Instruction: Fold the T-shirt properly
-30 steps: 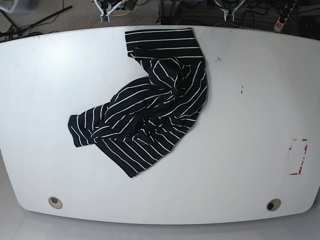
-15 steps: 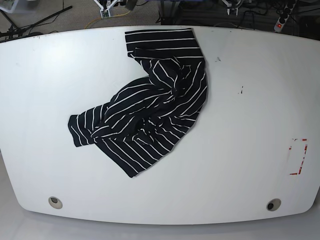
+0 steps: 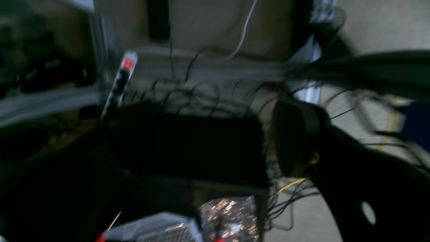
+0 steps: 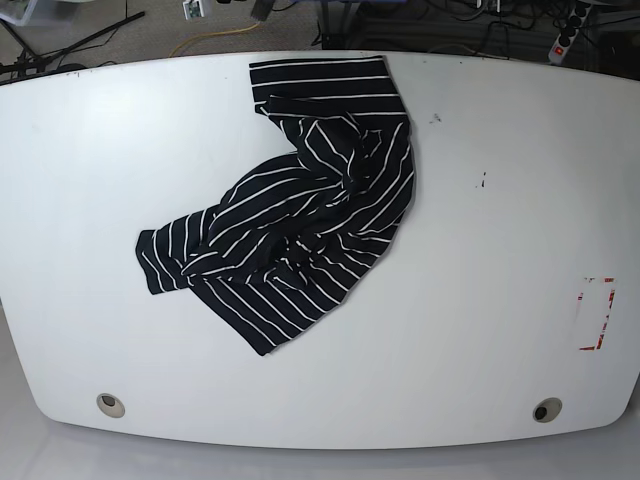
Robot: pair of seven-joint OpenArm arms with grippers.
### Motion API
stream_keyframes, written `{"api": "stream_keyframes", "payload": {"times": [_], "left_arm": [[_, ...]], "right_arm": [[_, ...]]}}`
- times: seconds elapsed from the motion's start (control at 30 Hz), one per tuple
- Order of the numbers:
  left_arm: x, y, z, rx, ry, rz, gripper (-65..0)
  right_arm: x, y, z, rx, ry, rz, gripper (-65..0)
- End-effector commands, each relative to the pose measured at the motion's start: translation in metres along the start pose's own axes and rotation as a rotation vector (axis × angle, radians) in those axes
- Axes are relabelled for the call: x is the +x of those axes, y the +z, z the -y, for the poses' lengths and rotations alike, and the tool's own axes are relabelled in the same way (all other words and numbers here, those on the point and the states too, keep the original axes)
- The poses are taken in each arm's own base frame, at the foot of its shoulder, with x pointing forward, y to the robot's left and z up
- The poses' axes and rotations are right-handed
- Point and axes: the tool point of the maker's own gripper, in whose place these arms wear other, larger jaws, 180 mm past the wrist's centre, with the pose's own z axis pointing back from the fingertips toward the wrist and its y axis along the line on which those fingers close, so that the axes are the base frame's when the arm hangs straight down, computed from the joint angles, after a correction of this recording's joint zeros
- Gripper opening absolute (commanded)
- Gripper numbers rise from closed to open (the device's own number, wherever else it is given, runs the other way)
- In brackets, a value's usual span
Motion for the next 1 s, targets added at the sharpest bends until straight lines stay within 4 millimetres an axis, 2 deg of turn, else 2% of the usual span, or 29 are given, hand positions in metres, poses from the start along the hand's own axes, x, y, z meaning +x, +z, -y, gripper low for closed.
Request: {"api": "stream_keyframes", "payload": {"times": [0.0,0.13,0.3,0.43,0.57,0.67,0.8,0.9,0.97], "left_arm": [[0.014,0.018,0.000,0.001,-0.006,0.048,-13.8],[0.029,0.042,-0.001,-0.002,-0.009,0.091,-13.8],[0.049,0.073,-0.004,-0.009,0.112,0.143,-13.8],[0.072,0.096,-0.017,0.012,0.133,0.200,-13.8],[0.096,0.112,-0.020,0.019,0.129,0.259,-13.8],[0.108,0.117,-0.020,0.013,0.130,0.291,-13.8],[0.116,0.120,-0.020,0.010,0.129,0.313,-13.8],[0.117,0.119,-0.025,0.022,0.120,0.316,-13.8],[0.127,0.115,-0.026,0.024,0.119,0.344,-13.5]], "right_arm": [[0.016,0.018,-0.002,0.016,0.003,0.048,-46.3],[0.030,0.039,-0.010,0.032,0.024,0.070,-46.3],[0.043,0.068,-0.015,0.039,0.060,0.099,-46.3],[0.055,0.087,-0.029,0.062,0.066,0.135,-46.3],[0.070,0.103,-0.039,0.091,0.083,0.172,-46.3],[0.078,0.109,-0.045,0.106,0.072,0.196,-46.3],[0.099,0.117,-0.037,0.076,0.081,0.258,-46.3],[0.115,0.116,-0.036,0.073,0.099,0.297,-46.3],[0.127,0.114,-0.031,0.061,0.109,0.329,-46.3]]}}
